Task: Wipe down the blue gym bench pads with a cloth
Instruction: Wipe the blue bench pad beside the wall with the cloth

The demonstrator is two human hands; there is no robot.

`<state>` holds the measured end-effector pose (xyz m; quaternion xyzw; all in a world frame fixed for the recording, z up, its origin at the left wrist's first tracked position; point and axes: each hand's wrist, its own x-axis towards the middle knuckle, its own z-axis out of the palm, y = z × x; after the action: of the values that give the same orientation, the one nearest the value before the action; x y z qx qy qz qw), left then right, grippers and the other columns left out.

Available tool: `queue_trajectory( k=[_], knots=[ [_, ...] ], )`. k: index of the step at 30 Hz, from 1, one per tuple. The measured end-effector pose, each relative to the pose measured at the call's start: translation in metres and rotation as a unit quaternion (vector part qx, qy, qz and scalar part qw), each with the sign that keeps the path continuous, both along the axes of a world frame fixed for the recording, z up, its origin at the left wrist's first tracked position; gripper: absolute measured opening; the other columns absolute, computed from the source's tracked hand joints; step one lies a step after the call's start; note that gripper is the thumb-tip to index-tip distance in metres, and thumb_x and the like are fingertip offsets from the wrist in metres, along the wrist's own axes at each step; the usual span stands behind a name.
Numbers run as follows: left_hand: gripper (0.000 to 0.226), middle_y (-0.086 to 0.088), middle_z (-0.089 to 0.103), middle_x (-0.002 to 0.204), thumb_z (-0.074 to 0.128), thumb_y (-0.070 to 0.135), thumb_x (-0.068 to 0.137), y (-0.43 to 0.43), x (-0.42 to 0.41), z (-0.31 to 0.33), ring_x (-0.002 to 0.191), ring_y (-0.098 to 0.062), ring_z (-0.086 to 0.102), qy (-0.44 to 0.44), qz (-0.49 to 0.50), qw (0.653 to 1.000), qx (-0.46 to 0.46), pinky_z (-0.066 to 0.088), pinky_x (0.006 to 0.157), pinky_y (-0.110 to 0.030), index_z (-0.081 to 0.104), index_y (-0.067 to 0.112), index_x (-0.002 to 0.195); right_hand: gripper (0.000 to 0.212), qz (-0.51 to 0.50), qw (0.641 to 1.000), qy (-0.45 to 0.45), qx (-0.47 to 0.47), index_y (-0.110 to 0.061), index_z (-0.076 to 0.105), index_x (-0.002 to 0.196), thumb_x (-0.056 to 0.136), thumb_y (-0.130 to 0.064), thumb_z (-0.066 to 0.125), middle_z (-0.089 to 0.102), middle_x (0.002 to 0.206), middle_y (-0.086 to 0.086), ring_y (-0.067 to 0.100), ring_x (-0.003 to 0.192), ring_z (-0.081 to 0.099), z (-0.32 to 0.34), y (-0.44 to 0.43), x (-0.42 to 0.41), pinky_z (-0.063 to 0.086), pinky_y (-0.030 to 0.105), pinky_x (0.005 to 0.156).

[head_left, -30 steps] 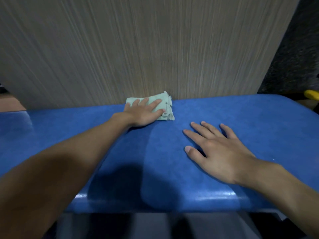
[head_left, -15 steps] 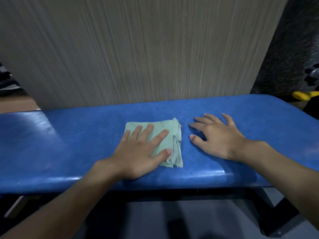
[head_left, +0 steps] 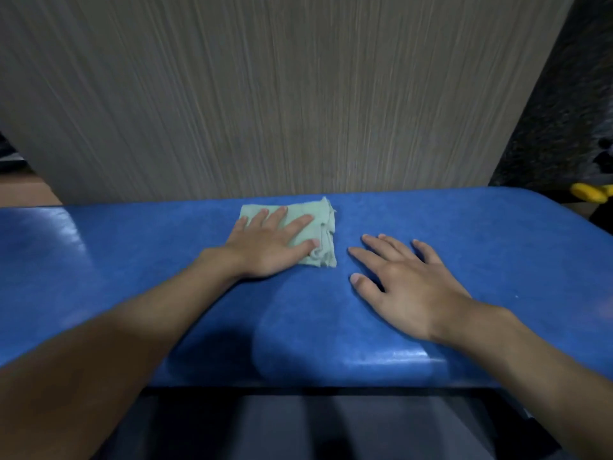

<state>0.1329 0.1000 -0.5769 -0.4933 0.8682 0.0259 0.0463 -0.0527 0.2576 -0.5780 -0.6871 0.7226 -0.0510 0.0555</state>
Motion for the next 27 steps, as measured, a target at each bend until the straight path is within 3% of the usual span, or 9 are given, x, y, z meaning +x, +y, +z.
queue_trajectory(
  k=[6,9,16,21,23,27],
  knots=[
    [0.067,-0.001,0.004,0.167,0.012,0.078,0.087,-0.071,-0.031,0.005,0.153,-0.028,0.002,0.013,0.027,1.0,0.007,-0.002,0.119,-0.056,0.003,0.058,0.15,0.073,0.005,1.0,-0.004,-0.023,-0.041,0.016,0.153,0.086,-0.065,0.001,0.005,0.164,-0.016,0.003,0.15,-0.003,-0.003,-0.001,-0.001,-0.002,0.043,0.122],
    [0.069,-0.001,0.004,0.167,0.011,0.081,0.086,-0.07,-0.029,0.001,0.153,-0.028,0.002,0.016,0.023,1.0,0.001,-0.001,0.12,-0.055,0.003,0.057,0.15,0.063,0.003,1.0,-0.012,-0.022,-0.04,0.017,0.153,0.094,-0.062,0.009,0.006,0.164,-0.016,0.003,0.149,-0.003,-0.003,-0.002,-0.002,-0.002,0.043,0.122],
    [0.066,0.001,-0.007,0.167,0.011,0.077,0.089,0.013,0.006,-0.002,0.153,-0.028,-0.007,0.002,-0.005,1.0,-0.004,-0.004,0.121,-0.052,-0.006,0.057,0.15,0.058,0.005,1.0,-0.019,-0.012,-0.04,0.019,0.153,0.098,-0.057,0.018,0.007,0.165,-0.014,0.005,0.15,-0.002,0.001,0.0,-0.001,-0.003,0.044,0.122],
    [0.088,0.005,-0.009,0.167,-0.012,0.09,0.061,0.103,0.049,-0.003,0.153,-0.021,-0.01,0.006,-0.027,0.999,-0.029,-0.002,0.122,-0.048,-0.015,0.062,0.144,0.054,0.006,1.0,0.002,-0.002,-0.035,0.031,0.15,0.1,-0.053,0.026,0.02,0.162,-0.009,0.011,0.15,0.008,0.012,-0.003,0.003,0.0,0.051,0.12],
    [0.084,0.007,-0.01,0.167,-0.01,0.086,0.062,0.12,0.056,-0.003,0.153,-0.019,-0.012,0.011,-0.019,0.999,-0.032,-0.002,0.122,-0.047,-0.017,0.064,0.143,0.05,0.01,1.0,-0.006,-0.025,-0.034,0.037,0.147,0.1,-0.05,0.029,0.028,0.158,-0.009,0.012,0.15,0.011,0.018,-0.01,0.006,0.0,0.054,0.119],
    [0.082,0.007,-0.008,0.167,-0.007,0.086,0.062,0.111,0.053,-0.002,0.153,-0.019,-0.009,0.018,-0.014,0.999,-0.029,-0.001,0.122,-0.047,-0.017,0.066,0.141,0.054,0.01,0.999,-0.035,0.005,-0.038,0.021,0.154,0.101,-0.052,0.024,0.01,0.165,-0.011,0.011,0.151,0.002,0.014,-0.021,0.014,-0.003,0.053,0.12]
  ],
)
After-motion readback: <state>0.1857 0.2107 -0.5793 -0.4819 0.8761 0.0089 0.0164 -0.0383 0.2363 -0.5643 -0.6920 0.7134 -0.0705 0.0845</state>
